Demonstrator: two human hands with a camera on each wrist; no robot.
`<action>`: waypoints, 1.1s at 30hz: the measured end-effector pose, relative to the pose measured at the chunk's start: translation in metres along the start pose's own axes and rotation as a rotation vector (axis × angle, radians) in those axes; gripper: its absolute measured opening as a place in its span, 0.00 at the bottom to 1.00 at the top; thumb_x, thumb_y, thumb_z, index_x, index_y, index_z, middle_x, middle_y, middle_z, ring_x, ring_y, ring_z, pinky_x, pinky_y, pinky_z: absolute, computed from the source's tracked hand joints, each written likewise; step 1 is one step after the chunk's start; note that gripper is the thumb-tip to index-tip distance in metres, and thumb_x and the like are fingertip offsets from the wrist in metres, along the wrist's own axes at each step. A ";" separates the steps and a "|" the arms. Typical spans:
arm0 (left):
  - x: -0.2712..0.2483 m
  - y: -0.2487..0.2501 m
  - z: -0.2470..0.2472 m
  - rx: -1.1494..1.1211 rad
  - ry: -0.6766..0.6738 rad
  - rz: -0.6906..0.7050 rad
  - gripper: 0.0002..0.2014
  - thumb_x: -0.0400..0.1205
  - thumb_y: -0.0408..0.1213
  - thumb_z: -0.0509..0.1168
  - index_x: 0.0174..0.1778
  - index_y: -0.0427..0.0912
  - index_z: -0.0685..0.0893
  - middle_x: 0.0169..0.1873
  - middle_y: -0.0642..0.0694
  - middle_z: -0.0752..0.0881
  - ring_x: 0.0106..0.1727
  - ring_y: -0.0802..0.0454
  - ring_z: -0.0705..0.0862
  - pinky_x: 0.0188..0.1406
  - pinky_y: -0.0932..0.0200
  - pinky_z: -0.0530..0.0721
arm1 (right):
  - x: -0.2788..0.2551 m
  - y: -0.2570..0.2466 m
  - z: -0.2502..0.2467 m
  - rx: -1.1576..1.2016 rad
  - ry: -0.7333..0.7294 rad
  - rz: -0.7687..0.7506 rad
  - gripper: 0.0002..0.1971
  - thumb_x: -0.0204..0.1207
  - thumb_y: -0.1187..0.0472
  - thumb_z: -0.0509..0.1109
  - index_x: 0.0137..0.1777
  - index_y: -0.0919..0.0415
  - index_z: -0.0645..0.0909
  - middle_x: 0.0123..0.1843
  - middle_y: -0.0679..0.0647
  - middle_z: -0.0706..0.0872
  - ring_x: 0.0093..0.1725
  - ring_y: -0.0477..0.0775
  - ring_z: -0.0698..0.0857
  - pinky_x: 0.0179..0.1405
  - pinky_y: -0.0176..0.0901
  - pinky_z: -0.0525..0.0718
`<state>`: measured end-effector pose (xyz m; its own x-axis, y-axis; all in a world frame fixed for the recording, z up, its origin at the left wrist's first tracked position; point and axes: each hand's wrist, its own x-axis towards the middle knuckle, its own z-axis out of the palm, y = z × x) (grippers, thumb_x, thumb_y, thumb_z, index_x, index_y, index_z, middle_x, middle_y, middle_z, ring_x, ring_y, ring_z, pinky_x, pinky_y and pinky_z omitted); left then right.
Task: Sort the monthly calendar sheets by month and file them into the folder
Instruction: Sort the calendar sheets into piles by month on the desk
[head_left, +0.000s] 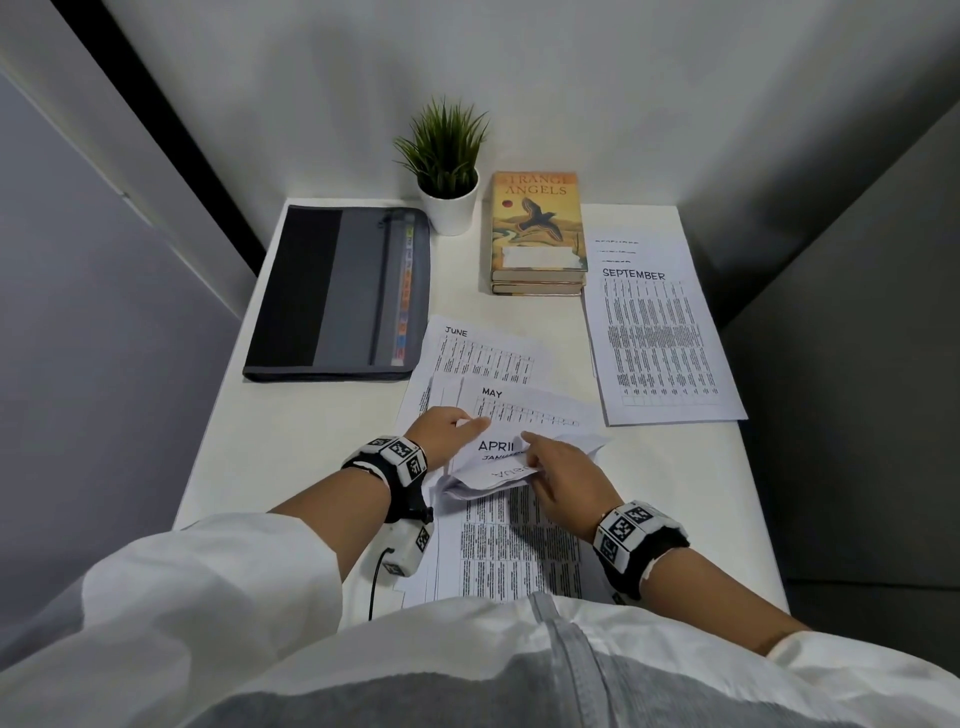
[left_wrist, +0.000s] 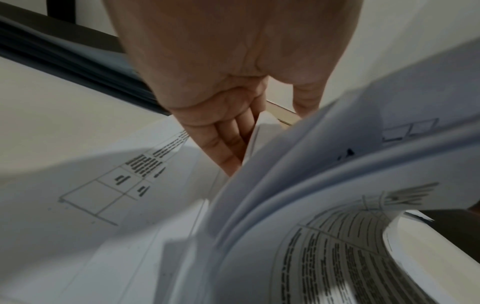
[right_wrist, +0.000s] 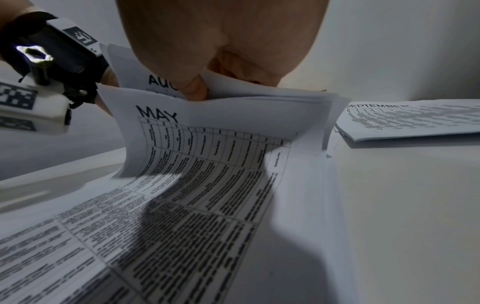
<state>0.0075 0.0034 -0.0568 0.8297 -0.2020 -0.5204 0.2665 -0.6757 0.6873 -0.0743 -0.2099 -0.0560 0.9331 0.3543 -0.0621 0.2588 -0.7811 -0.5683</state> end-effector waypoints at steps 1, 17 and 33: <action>0.000 0.000 0.000 0.007 0.001 0.015 0.19 0.83 0.51 0.65 0.49 0.36 0.87 0.40 0.48 0.87 0.43 0.49 0.84 0.47 0.56 0.80 | 0.001 0.000 0.000 0.000 0.003 -0.010 0.10 0.77 0.61 0.66 0.55 0.52 0.72 0.53 0.53 0.85 0.49 0.57 0.81 0.41 0.41 0.71; 0.002 0.003 0.002 0.103 0.010 0.022 0.11 0.77 0.44 0.72 0.47 0.40 0.85 0.42 0.47 0.85 0.44 0.50 0.82 0.41 0.60 0.76 | 0.001 0.001 0.000 -0.024 -0.035 0.046 0.07 0.77 0.58 0.65 0.54 0.55 0.74 0.52 0.52 0.85 0.51 0.56 0.81 0.48 0.50 0.80; 0.003 0.005 0.002 0.063 0.018 0.000 0.12 0.79 0.45 0.70 0.46 0.39 0.88 0.34 0.51 0.83 0.39 0.53 0.81 0.34 0.62 0.73 | 0.000 -0.002 -0.002 -0.026 -0.046 0.058 0.05 0.75 0.59 0.65 0.49 0.53 0.72 0.46 0.51 0.82 0.46 0.55 0.78 0.41 0.47 0.77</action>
<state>0.0110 -0.0021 -0.0558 0.8386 -0.1892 -0.5109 0.2359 -0.7193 0.6535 -0.0747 -0.2095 -0.0537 0.9345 0.3306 -0.1322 0.2113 -0.8137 -0.5415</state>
